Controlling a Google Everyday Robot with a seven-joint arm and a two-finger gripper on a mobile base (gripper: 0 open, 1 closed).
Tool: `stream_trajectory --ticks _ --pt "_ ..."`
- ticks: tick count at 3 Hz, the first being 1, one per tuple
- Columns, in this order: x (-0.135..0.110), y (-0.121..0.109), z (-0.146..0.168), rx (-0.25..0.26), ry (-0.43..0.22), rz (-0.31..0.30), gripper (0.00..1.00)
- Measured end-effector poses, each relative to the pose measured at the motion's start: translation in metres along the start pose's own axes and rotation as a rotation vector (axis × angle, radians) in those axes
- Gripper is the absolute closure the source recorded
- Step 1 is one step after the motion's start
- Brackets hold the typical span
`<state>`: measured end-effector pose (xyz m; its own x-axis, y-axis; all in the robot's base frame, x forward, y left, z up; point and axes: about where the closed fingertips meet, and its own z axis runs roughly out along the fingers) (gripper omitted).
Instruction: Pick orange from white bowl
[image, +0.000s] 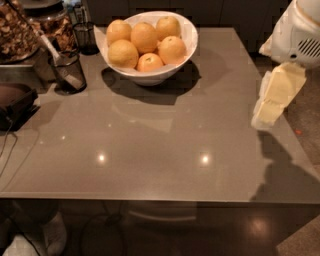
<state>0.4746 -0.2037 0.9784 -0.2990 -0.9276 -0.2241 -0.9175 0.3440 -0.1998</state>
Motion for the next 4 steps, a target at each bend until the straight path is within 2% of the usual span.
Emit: stream_trajectory --ticks 1,2,3,4 --pt "-0.033 -0.045 0.012 -0.047 -0.027 0.049 0.00" --pt "-0.057 -0.074 0.016 -0.054 -0.059 0.028 0.00" --pt "-0.070 -0.086 0.015 -0.027 -0.104 0.029 0.00" --pt "-0.091 -0.106 0.030 -0.034 -0.141 0.043 0.00"
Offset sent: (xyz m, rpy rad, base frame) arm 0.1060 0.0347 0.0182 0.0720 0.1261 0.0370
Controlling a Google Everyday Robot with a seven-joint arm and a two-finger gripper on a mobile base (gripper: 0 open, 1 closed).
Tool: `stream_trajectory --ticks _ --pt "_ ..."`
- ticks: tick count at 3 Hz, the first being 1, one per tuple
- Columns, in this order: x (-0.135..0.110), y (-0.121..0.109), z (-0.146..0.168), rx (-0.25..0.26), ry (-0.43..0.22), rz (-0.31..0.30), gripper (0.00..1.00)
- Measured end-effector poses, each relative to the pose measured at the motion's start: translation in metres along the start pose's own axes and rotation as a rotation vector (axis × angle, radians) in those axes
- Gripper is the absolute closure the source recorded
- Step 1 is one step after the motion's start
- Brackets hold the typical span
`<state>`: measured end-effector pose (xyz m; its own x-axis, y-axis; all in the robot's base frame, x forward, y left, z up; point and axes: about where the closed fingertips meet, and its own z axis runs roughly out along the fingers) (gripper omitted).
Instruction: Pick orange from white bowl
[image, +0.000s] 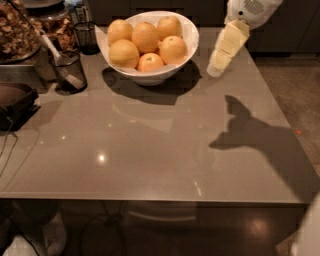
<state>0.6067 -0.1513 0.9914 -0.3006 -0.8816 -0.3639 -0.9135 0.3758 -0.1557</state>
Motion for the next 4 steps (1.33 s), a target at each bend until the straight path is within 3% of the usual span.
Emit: stream_trajectory --ticks 1,3,4 --pt "-0.046 -0.038 0.035 -0.017 -0.016 -0.031 0.00" --pt "-0.065 -0.059 0.044 0.031 -0.086 -0.009 0.00" --pt "-0.086 -0.069 0.063 0.022 -0.092 -0.035 0.00"
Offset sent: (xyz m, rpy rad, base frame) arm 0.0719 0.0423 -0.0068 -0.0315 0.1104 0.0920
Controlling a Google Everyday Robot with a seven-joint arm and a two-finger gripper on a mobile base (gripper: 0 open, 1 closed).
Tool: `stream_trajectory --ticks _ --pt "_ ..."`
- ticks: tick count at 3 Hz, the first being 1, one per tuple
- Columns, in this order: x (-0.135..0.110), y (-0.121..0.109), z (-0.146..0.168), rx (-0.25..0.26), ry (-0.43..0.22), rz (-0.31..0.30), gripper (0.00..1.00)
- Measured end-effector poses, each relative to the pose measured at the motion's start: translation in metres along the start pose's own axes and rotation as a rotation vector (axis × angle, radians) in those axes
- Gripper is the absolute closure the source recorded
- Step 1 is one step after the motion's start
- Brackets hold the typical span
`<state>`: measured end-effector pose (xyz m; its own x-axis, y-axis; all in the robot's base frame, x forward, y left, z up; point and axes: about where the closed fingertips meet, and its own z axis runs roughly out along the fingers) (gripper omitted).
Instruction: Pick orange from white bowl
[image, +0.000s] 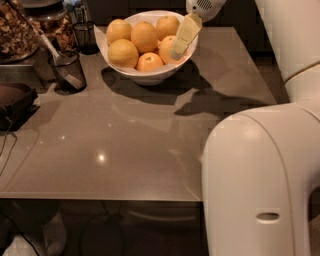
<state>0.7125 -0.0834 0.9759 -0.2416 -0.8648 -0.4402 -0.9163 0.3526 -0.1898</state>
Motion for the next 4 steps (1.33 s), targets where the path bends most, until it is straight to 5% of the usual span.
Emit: stream_trajectory --ticks 4 --pt "-0.017 -0.019 0.042 -0.018 -0.008 -0.001 0.20"
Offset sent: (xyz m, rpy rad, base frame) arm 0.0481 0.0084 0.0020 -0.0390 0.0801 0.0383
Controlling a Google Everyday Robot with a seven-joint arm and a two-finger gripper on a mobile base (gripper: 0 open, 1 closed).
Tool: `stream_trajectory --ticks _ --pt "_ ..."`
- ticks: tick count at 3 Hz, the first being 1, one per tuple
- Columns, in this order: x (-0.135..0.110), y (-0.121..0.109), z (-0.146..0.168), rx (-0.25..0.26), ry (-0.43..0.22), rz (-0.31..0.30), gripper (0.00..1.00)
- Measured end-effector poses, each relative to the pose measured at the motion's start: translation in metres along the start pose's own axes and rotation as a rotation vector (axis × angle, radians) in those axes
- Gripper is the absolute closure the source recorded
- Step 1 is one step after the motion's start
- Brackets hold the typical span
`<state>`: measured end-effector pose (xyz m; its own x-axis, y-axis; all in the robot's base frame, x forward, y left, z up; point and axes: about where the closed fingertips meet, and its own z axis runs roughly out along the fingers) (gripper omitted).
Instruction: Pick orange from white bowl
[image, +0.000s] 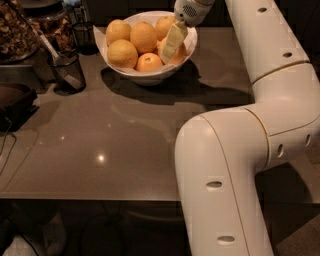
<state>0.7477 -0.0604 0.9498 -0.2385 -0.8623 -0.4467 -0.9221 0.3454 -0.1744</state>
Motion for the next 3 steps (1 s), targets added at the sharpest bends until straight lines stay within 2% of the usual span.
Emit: stream_trajectory --ticks 3 --pt "0.012 -0.004 0.015 -0.010 0.032 0.025 0.23"
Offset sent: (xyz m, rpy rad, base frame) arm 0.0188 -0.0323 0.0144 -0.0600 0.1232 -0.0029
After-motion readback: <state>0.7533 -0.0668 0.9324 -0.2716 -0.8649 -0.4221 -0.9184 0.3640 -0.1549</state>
